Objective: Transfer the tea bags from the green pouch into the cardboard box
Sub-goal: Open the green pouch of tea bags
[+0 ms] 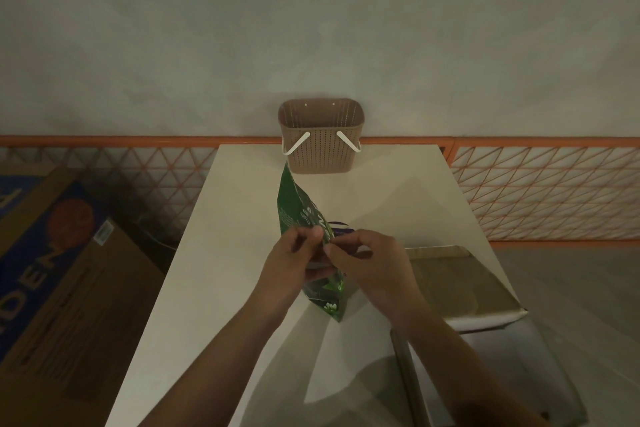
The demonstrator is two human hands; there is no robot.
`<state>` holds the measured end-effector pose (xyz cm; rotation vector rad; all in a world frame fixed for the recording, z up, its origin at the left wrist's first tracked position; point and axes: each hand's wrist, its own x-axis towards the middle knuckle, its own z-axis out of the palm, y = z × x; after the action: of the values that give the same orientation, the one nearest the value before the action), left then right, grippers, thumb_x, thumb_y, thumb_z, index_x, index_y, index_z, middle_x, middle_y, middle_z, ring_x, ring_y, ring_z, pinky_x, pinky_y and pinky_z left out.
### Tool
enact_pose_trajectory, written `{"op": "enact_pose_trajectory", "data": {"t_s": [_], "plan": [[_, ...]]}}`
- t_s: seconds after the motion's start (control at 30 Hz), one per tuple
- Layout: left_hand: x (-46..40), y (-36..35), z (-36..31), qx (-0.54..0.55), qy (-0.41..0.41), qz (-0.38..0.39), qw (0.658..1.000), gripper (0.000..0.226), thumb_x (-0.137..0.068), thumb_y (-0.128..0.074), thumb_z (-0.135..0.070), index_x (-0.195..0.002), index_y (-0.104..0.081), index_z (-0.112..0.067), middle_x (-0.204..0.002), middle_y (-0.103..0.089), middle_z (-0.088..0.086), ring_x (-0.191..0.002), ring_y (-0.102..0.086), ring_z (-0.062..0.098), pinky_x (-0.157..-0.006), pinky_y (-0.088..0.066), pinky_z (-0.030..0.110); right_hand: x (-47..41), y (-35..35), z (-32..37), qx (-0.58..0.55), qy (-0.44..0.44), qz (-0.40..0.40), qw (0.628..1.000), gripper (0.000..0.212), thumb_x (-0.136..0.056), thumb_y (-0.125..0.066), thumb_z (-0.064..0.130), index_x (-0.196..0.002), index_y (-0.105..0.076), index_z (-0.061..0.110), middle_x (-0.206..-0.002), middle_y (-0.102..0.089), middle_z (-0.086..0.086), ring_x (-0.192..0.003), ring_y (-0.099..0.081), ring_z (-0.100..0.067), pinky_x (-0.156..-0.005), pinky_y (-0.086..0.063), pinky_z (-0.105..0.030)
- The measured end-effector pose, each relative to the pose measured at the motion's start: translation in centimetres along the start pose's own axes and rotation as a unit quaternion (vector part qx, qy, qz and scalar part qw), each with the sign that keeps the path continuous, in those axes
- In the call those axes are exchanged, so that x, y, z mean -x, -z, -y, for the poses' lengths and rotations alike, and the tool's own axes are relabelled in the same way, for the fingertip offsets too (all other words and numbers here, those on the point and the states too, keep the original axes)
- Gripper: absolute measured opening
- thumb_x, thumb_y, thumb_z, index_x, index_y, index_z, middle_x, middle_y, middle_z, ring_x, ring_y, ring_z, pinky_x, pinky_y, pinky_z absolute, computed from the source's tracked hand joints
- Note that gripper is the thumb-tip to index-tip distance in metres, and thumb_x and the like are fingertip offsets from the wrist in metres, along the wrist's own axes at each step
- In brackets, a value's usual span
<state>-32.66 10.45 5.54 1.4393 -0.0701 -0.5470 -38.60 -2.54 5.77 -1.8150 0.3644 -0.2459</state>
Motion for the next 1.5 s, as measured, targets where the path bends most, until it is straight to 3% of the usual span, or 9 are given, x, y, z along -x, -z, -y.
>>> {"op": "enact_pose_trajectory", "data": {"t_s": [0.1,0.23,0.43,0.63,0.9,1.07,1.23,1.33,1.5], "plan": [[-0.3,-0.1,0.0,-0.004,-0.006,-0.002,1.000,0.023,-0.103,-0.054,-0.023,-0.100,-0.058,0.000,-0.089,-0.072,0.010,-0.078,-0.075,0.015,-0.070,-0.062,0.028,-0.2,-0.1,0.1,-0.009,-0.007,-0.006,1.000,0.005,-0.085,-0.071,0.022,-0.083,-0.075,0.023,-0.069,-0.071,0.015,-0.065,-0.067,-0.001,-0.058,-0.051,-0.013],[-0.3,-0.1,0.1,-0.023,-0.012,0.005,1.000,0.018,-0.104,-0.051,-0.015,-0.099,-0.055,0.002,-0.081,-0.061,0.010,-0.068,-0.068,0.011,-0.064,-0.060,0.024,-0.3,0.0,-0.1,-0.074,-0.066,0.008,0.995,0.015,-0.090,-0.064,0.014,-0.079,-0.075,0.013,-0.070,-0.073,-0.003,-0.069,-0.071,-0.019,-0.067,-0.062,-0.035],[0.1,-0.1,0.1,-0.028,-0.006,0.024,0.999,0.027,-0.104,-0.050,-0.012,-0.111,-0.050,0.015,-0.090,-0.058,0.021,-0.074,-0.064,0.020,-0.063,-0.059,0.023,0.0,0.5,-0.3,-0.097,-0.089,0.038,0.991,0.017,-0.091,-0.064,0.016,-0.090,-0.073,0.002,-0.086,-0.072,-0.020,-0.080,-0.072,-0.032,-0.073,-0.061,-0.041],[0.8,-0.6,-0.1,-0.009,-0.015,0.028,0.999,0.023,-0.106,-0.046,-0.013,-0.113,-0.051,0.008,-0.093,-0.067,0.015,-0.069,-0.072,0.008,-0.061,-0.057,0.019,0.1,1.3,1.0,-0.069,-0.061,0.079,0.993,0.011,-0.084,-0.073,0.011,-0.084,-0.076,0.022,-0.075,-0.075,-0.003,-0.071,-0.072,-0.018,-0.068,-0.060,-0.029],[1.0,-0.5,-0.3,-0.024,0.017,0.037,0.999,0.020,-0.104,-0.052,-0.020,-0.093,-0.060,-0.005,-0.064,-0.069,-0.005,-0.069,-0.072,0.011,-0.068,-0.063,0.027,0.1,1.1,1.5,-0.063,-0.071,0.065,0.993,0.014,-0.087,-0.066,0.006,-0.084,-0.077,0.014,-0.072,-0.075,-0.004,-0.069,-0.073,-0.020,-0.062,-0.059,-0.026],[0.8,0.1,0.0,-0.059,0.008,0.038,0.997,0.025,-0.104,-0.051,-0.019,-0.085,-0.053,-0.003,-0.077,-0.063,0.009,-0.078,-0.068,0.020,-0.078,-0.063,0.032,-0.1,1.0,1.3,-0.071,-0.075,0.074,0.992,0.011,-0.087,-0.068,0.010,-0.091,-0.077,0.015,-0.080,-0.076,-0.006,-0.077,-0.074,-0.023,-0.073,-0.061,-0.035],[0.9,0.2,0.1,-0.053,-0.008,0.071,0.996,0.018,-0.105,-0.046,-0.013,-0.094,-0.052,0.000,-0.083,-0.061,0.014,-0.081,-0.067,0.022,-0.078,-0.062,0.031,0.1,1.0,1.3,-0.055,-0.072,0.064,0.994,0.010,-0.086,-0.069,0.010,-0.086,-0.078,0.015,-0.077,-0.076,-0.007,-0.075,-0.074,-0.026,-0.071,-0.061,-0.035],[0.8,0.4,0.4,-0.048,-0.010,0.077,0.996,0.019,-0.105,-0.046,-0.014,-0.090,-0.050,-0.003,-0.082,-0.066,0.007,-0.077,-0.069,0.012,-0.077,-0.061,0.028,0.1,0.8,1.1,-0.005,-0.060,0.045,0.997,0.012,-0.085,-0.069,0.013,-0.082,-0.078,0.020,-0.070,-0.074,0.002,-0.065,-0.070,-0.011,-0.063,-0.058,-0.023],[0.6,0.1,1.4,0.001,-0.006,0.079,0.997,0.023,-0.105,-0.047,-0.014,-0.084,-0.047,-0.004,-0.085,-0.064,0.008,-0.085,-0.064,0.019,-0.081,-0.060,0.031,0.4,0.4,1.1,-0.022,-0.092,0.007,0.995,0.010,-0.085,-0.068,0.013,-0.083,-0.078,0.016,-0.063,-0.071,0.010,-0.052,-0.061,0.006,-0.049,-0.042,-0.008]]}}
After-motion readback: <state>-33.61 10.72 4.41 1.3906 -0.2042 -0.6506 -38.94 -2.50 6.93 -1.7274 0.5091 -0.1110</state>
